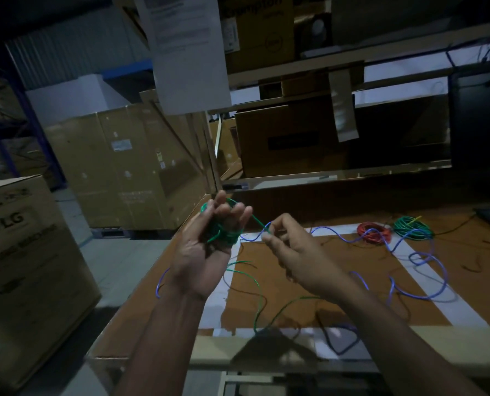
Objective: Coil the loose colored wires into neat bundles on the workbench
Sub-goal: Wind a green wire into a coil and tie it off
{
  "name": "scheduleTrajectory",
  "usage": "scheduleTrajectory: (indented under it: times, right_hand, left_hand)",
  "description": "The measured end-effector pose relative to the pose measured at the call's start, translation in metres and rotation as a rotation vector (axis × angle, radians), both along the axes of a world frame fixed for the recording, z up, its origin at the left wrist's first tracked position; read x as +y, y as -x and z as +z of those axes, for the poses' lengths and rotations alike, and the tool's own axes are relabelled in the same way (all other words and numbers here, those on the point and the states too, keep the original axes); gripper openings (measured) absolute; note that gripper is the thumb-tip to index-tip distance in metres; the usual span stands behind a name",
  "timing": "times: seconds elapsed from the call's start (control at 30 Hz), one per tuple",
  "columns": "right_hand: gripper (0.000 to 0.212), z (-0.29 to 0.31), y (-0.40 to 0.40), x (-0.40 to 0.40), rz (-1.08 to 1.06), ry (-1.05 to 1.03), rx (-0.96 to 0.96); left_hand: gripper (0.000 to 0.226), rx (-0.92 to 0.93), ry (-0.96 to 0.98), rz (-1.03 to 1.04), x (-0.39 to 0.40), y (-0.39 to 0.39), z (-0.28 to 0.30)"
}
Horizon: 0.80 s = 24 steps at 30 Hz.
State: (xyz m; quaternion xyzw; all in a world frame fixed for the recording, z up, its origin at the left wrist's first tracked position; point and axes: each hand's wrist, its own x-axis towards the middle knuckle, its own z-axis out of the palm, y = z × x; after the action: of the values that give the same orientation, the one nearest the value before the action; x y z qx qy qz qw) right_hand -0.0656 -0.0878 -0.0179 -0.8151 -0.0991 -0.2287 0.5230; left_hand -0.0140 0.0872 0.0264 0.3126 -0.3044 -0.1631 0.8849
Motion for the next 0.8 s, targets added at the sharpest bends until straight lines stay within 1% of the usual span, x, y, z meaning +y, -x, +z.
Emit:
scheduleTrajectory:
  times: [0.07, 0.1, 0.2, 0.27, 0.33, 0.4, 0.43, 0.53, 0.57, 0.63, 0.7, 0.8]
  right_hand:
    - [0.014, -0.008, 0.001, 0.001, 0.026, 0.090, 0.052]
    - [0.013, -0.010, 0.002, 0.001, 0.018, 0.163, 0.046]
    - [0.016, -0.018, 0.007, 0.003, -0.037, 0.328, 0.003]
    - [0.018, -0.021, 0.009, 0.006, -0.046, 0.384, 0.021]
    - [0.017, -0.024, 0.009, 0.009, -0.056, 0.427, 0.044]
    - [0.015, -0.025, 0.007, 0.010, -0.077, 0.459, 0.054]
    - [0.017, -0.026, 0.007, 0.010, -0.072, 0.489, 0.056]
    - [0.029, -0.024, 0.010, 0.016, -0.017, 0.643, 0.007]
    - [0.032, -0.020, 0.013, 0.019, 0.013, 0.652, -0.024]
    - [0.036, -0.009, 0.019, 0.022, 0.046, 0.599, -0.120]
    - [0.033, 0.005, 0.024, 0.022, 0.012, 0.531, -0.233]
    - [0.021, 0.020, 0.025, 0.018, -0.107, 0.397, -0.301]
  left_hand:
    - [0.033, -0.012, 0.043, 0.022, 0.001, -0.005, 0.002]
    - [0.034, -0.026, 0.062, 0.022, 0.003, -0.007, 0.005]
    - [0.052, -0.014, 0.100, 0.107, 0.009, -0.017, 0.012]
    - [0.049, 0.026, 0.114, 0.130, 0.011, -0.022, 0.014]
    - [0.046, 0.044, 0.099, 0.097, 0.011, -0.020, 0.015]
    - [0.049, 0.021, 0.078, 0.069, 0.010, -0.014, 0.015]
    - [0.051, 0.000, 0.053, 0.087, 0.009, -0.012, 0.016]
    - [0.051, -0.058, -0.040, 0.198, 0.005, -0.015, 0.012]
    - [0.052, -0.089, -0.075, 0.257, 0.003, -0.018, 0.008]
    - [0.056, -0.176, -0.220, 0.425, -0.002, -0.023, 0.000]
    - [0.058, -0.306, -0.410, 0.549, -0.004, -0.022, -0.009]
    - [0.055, -0.497, -0.682, 0.561, -0.004, -0.013, -0.019]
